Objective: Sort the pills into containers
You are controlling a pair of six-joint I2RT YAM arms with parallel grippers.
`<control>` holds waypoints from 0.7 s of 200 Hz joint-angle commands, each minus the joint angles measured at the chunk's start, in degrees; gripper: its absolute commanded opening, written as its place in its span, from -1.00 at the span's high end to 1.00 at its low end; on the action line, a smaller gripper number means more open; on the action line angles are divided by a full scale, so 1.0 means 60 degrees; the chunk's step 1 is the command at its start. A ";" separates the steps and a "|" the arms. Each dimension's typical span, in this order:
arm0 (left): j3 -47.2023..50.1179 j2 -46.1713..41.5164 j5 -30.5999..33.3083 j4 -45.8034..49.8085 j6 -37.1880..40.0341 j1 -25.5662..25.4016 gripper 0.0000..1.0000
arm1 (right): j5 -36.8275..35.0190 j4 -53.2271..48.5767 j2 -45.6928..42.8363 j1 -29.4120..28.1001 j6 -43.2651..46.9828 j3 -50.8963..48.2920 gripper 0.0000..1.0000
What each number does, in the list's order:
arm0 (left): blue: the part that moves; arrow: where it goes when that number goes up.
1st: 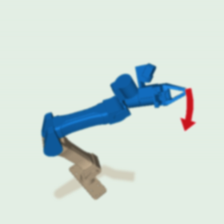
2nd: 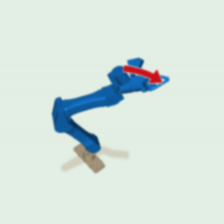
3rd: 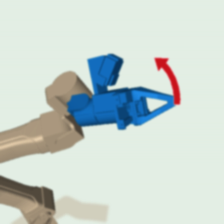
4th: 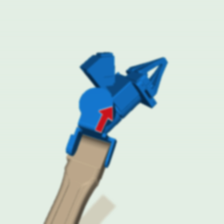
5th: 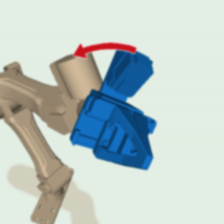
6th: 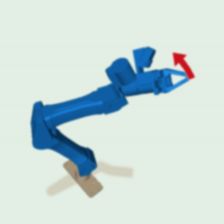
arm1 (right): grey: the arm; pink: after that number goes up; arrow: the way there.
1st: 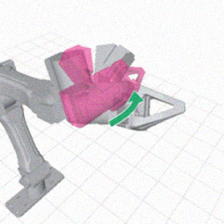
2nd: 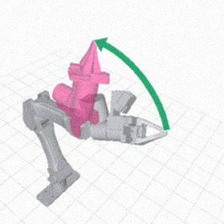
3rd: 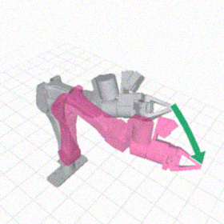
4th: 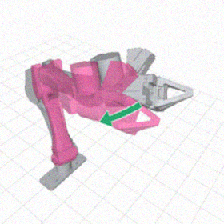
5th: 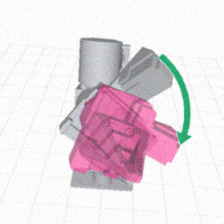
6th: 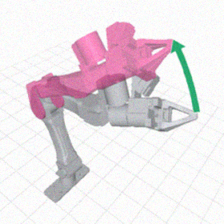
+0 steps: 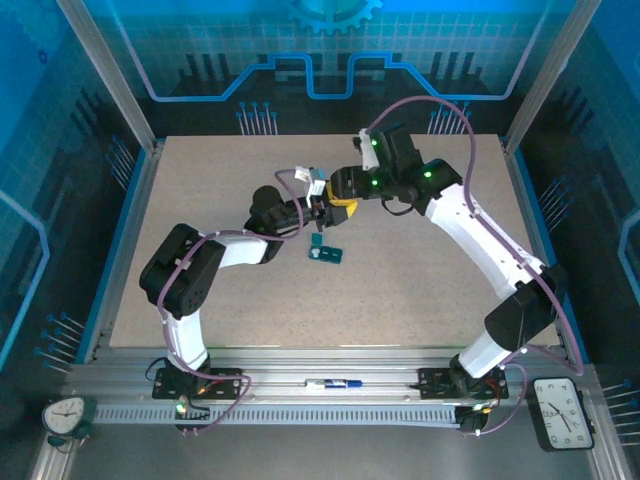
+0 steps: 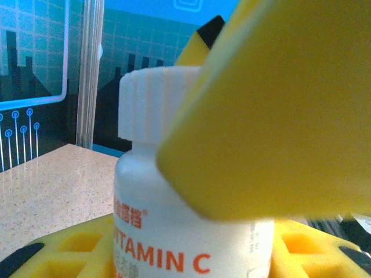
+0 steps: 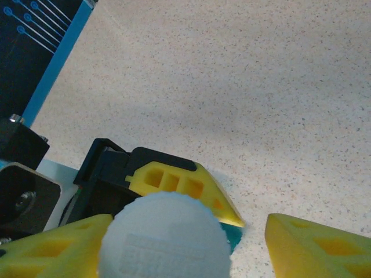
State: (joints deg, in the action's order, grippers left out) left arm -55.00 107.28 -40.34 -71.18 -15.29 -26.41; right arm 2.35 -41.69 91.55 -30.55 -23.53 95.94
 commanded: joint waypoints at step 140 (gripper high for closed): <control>-0.0296 -0.0182 -0.0113 -0.0572 -0.0088 -0.0036 1.00 | 0.2585 -0.1308 0.0362 0.1017 0.4062 0.1554 -0.66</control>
State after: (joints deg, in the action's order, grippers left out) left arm -55.05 107.28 -40.36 -72.38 -15.31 -26.41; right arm 14.00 -47.59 91.98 -25.28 -1.17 103.61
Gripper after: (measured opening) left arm 0.454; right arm 0.840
